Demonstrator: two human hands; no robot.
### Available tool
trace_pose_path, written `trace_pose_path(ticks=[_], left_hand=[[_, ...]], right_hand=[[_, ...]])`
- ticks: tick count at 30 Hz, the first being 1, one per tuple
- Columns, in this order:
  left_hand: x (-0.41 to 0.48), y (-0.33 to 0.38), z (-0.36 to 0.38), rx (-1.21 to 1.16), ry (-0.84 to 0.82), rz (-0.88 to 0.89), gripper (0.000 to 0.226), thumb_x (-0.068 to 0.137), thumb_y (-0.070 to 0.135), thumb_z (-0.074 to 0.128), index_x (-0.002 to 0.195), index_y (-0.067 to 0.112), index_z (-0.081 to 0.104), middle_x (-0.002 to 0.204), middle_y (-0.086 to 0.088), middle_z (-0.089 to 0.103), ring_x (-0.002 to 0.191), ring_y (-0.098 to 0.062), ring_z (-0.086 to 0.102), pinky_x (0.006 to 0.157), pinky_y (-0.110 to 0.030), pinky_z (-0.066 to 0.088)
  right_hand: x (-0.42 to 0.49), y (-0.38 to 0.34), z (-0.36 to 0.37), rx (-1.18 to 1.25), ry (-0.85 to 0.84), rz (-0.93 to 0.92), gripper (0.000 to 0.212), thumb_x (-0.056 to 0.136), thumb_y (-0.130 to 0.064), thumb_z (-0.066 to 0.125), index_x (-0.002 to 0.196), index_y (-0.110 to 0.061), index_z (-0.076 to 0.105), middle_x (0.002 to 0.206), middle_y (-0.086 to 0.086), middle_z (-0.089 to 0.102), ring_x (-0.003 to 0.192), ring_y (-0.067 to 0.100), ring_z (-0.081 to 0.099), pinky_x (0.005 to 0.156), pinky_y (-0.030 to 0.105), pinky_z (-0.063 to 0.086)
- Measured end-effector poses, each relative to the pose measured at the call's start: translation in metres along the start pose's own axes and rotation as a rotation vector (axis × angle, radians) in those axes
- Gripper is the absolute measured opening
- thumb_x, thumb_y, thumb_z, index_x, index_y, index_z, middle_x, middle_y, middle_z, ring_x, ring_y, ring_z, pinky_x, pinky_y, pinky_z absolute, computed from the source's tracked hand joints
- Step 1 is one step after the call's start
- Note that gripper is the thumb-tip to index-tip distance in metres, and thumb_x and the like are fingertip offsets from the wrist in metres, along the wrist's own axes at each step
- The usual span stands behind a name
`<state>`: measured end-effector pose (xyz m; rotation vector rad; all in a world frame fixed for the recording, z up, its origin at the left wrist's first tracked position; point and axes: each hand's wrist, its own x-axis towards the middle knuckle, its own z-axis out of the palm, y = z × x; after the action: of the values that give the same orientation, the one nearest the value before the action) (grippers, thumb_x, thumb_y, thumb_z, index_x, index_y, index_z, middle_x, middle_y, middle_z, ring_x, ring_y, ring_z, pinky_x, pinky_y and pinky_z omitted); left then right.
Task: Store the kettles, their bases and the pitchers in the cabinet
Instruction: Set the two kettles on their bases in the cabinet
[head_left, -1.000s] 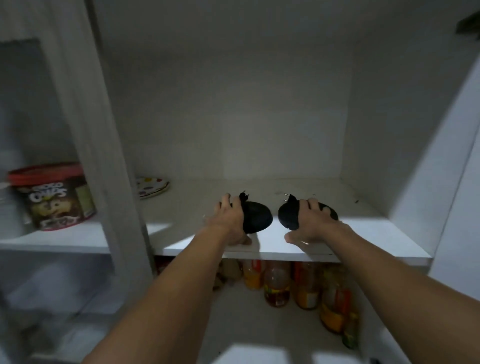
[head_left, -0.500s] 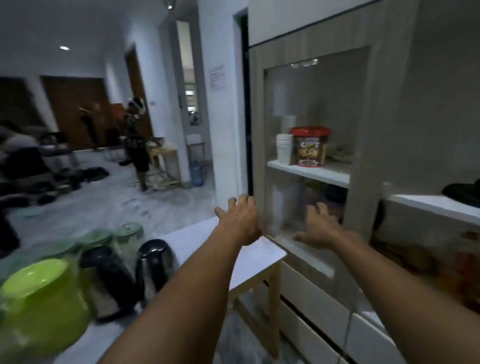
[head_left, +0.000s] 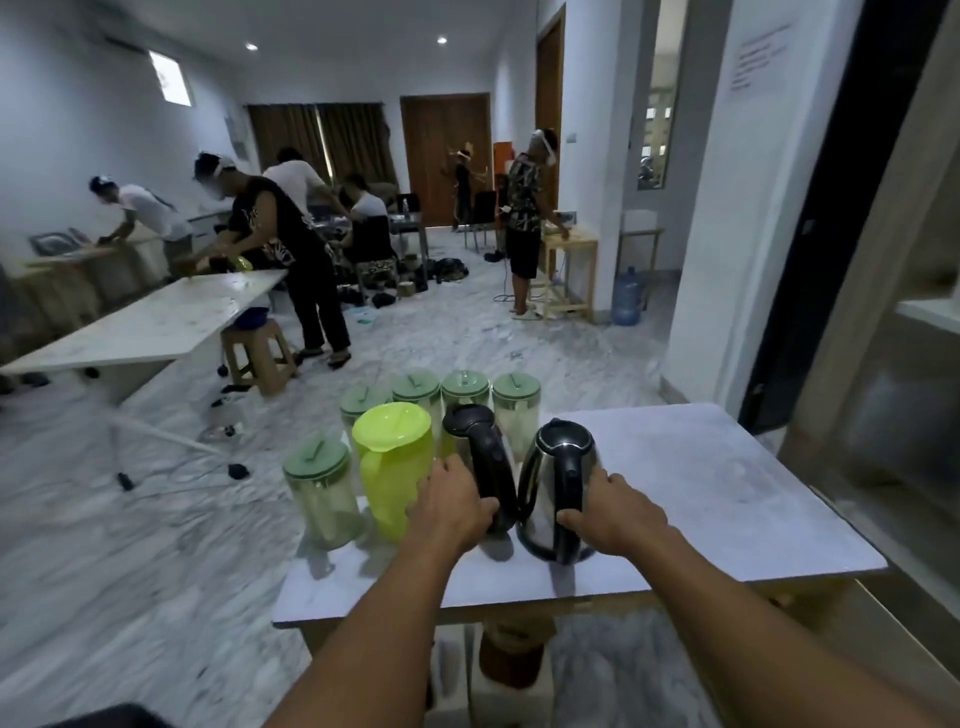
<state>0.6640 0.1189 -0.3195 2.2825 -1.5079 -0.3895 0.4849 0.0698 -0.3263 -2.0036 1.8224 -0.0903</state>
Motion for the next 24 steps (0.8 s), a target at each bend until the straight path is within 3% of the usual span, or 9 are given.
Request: trace_pose_path(ticks=[7,11,14,17,20,24], left_hand=[[0.077,0.024,0.058,-0.506,0.056,-0.294,0.053,0.083,0.035,0.072,0.124,0.006,0.053,0.122,-0.013,0.064,0.114,-0.033,0.060,0.090,-0.036,0.047],[0.121,0.036,0.095,-0.725,0.055,-0.460,0.043,0.079,0.031,0.074,0.114,0.006,0.065,0.108,-0.014,0.072,0.100,-0.032,0.067,0.090,-0.040,0.053],[0.137,0.036,0.112,-0.739,0.059,-0.558,0.036,0.076,0.020,0.071,0.108,0.003,0.069,0.101,-0.018,0.073,0.094,-0.035,0.069,0.083,-0.040,0.057],[0.138,0.036,0.112,-0.763,0.107,-0.561,0.032,0.076,0.019,0.066,0.101,0.001,0.067,0.093,-0.016,0.072,0.084,-0.033,0.067,0.074,-0.037,0.055],[0.128,0.044,0.096,-0.721,0.196,-0.500,0.024,0.084,0.023,0.060,0.097,0.003,0.064,0.085,-0.010,0.063,0.076,-0.029,0.056,0.068,-0.029,0.041],[0.106,0.063,0.061,-0.691,0.202,-0.316,0.027,0.083,0.029,0.059,0.084,0.003,0.065,0.077,-0.011,0.064,0.068,-0.029,0.052,0.063,-0.029,0.036]], right_hand=[[0.087,0.004,0.037,0.415,-0.039,0.179,0.052,0.083,-0.053,0.063,0.118,-0.015,0.058,0.101,0.008,0.066,0.093,0.032,0.065,0.082,0.039,0.054],[0.120,0.006,0.057,0.568,-0.048,0.242,0.029,0.081,-0.042,0.067,0.092,-0.019,0.052,0.080,0.002,0.060,0.082,0.029,0.058,0.074,0.034,0.050],[0.131,0.009,0.069,0.676,-0.004,0.303,0.027,0.079,-0.039,0.067,0.090,-0.015,0.060,0.076,0.004,0.065,0.081,0.029,0.063,0.068,0.031,0.048],[0.136,0.016,0.066,0.785,0.027,0.346,0.023,0.076,-0.026,0.068,0.094,-0.013,0.066,0.082,0.009,0.068,0.079,0.031,0.064,0.063,0.030,0.047],[0.133,0.024,0.046,0.857,0.093,0.333,0.007,0.075,-0.014,0.064,0.081,-0.012,0.065,0.076,0.010,0.066,0.073,0.030,0.062,0.060,0.031,0.046],[0.102,0.030,0.011,0.876,0.261,0.371,0.012,0.073,-0.026,0.063,0.078,-0.014,0.062,0.081,0.013,0.068,0.080,0.036,0.064,0.067,0.034,0.048]])
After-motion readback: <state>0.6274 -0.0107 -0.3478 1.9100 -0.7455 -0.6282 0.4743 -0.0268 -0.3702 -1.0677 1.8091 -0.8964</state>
